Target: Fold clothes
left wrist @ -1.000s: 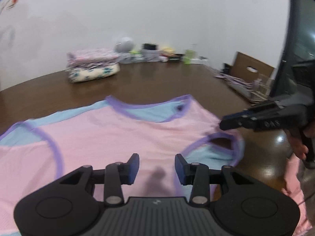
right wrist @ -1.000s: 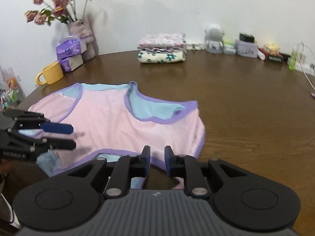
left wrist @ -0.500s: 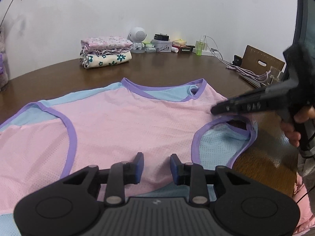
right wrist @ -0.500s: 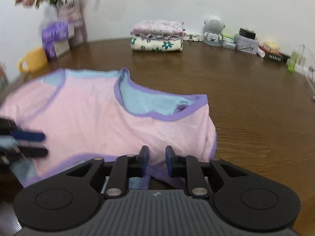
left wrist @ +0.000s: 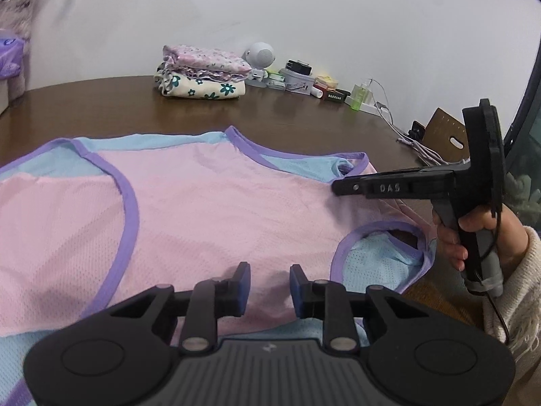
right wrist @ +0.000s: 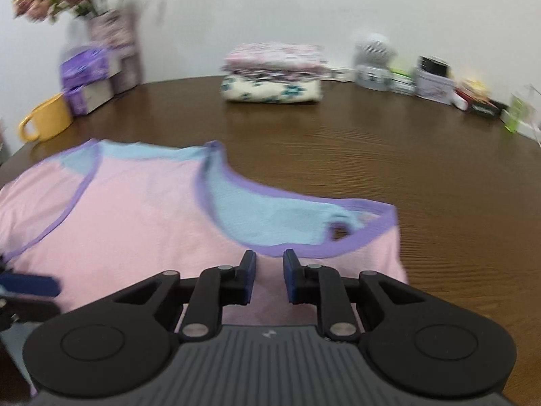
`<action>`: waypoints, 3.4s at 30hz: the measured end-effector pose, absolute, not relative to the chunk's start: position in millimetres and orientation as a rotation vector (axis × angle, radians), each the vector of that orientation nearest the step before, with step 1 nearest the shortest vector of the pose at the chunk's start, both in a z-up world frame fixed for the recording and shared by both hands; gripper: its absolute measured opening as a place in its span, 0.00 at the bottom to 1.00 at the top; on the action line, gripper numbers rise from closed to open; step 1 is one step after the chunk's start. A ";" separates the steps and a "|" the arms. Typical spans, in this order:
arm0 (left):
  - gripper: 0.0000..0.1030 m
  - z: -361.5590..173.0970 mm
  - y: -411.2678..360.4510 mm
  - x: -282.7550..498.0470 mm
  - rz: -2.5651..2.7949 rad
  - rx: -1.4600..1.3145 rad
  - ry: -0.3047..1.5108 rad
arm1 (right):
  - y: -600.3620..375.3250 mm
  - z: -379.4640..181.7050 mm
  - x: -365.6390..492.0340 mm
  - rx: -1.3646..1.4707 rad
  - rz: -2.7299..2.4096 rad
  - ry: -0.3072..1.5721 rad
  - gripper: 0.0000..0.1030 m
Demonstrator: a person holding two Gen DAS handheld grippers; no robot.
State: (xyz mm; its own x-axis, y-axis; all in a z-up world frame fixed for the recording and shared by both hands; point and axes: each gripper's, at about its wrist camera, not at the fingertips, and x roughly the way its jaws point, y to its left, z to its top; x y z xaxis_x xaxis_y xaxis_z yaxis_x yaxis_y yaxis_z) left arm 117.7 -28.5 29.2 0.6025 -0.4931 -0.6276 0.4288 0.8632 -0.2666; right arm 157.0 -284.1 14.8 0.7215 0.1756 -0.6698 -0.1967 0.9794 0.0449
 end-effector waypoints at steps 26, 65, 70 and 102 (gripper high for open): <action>0.29 36.5 45.8 72.9 -0.322 -0.078 0.736 | -197.8 18.0 30.0 -0.063 0.478 0.712 0.15; 0.34 37.0 97.5 54.9 -0.319 -0.025 0.720 | -211.2 19.9 51.6 0.208 0.165 0.768 0.29; 0.33 36.6 96.0 52.5 -0.313 -0.019 0.715 | -190.7 15.8 55.7 0.059 0.147 0.754 0.03; 0.34 54.9 124.8 68.1 -0.270 -0.150 0.677 | -202.4 22.3 40.9 0.124 0.196 0.713 0.10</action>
